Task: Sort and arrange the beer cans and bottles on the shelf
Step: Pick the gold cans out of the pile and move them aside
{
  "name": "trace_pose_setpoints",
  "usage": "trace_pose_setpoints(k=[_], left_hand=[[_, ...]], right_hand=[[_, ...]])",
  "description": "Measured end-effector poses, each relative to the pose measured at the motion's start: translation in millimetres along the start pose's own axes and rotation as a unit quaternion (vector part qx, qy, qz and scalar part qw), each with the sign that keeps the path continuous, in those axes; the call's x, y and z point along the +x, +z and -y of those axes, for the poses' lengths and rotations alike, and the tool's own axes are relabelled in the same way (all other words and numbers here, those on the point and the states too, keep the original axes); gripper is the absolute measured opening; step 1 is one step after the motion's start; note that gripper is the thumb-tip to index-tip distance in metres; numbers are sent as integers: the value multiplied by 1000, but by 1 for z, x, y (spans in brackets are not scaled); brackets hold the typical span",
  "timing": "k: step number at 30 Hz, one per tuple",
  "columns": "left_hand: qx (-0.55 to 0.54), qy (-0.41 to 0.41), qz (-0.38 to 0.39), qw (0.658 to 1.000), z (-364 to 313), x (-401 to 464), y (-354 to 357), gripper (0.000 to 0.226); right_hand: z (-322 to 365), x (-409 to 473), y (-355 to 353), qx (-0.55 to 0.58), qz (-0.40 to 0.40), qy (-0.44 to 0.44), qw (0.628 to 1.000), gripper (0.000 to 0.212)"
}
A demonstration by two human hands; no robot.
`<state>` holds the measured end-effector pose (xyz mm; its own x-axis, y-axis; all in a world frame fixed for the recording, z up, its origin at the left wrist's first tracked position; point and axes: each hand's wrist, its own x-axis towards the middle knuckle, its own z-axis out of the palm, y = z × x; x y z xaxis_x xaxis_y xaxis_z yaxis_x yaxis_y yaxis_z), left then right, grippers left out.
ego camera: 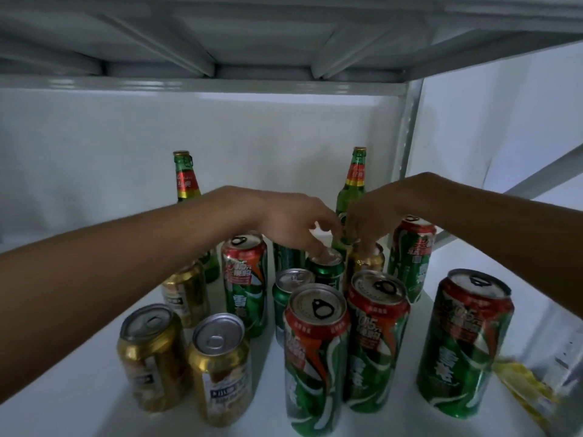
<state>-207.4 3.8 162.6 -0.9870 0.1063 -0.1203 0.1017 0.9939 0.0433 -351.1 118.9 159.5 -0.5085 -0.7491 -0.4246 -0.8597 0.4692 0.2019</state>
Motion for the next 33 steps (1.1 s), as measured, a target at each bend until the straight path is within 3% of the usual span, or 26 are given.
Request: trace_pose_setpoints(k=[1, 5, 9, 13, 15, 21, 24, 28, 30, 33], left_hand=[[-10, 2, -31, 999, 2, -14, -2, 54], [-87, -2, -154, 984, 15, -81, 5, 42], [-133, -27, -222, 966, 25, -149, 29, 45], [-150, -67, -240, 957, 38, -195, 48, 36], [-190, -89, -240, 948, 44, -211, 57, 38], [-297, -107, -265, 911, 55, -244, 90, 42], [-300, -98, -250, 915, 56, -252, 104, 43], [-323, -78, -250, 910, 52, -253, 115, 44], [-322, -66, -249, 911, 48, -252, 119, 42], [-308, -67, -252, 915, 47, -251, 125, 34]], right_hand=[[-2, -3, -4, 26, -11, -17, 999, 40], [-12, -19, -12, 169, -76, -92, 978, 51], [-16, -35, -13, 227, -100, -114, 962, 43], [-7, -65, -17, 295, -123, -123, 940, 66], [5, -82, -13, 353, -154, -143, 912, 73], [81, -129, 1, 407, -281, -171, 852, 46], [120, -143, 9, 384, -295, -179, 856, 52], [165, -155, 25, 405, -274, -211, 847, 25], [184, -155, 34, 405, -273, -223, 844, 20], [203, -146, 45, 359, -257, -211, 872, 29]])
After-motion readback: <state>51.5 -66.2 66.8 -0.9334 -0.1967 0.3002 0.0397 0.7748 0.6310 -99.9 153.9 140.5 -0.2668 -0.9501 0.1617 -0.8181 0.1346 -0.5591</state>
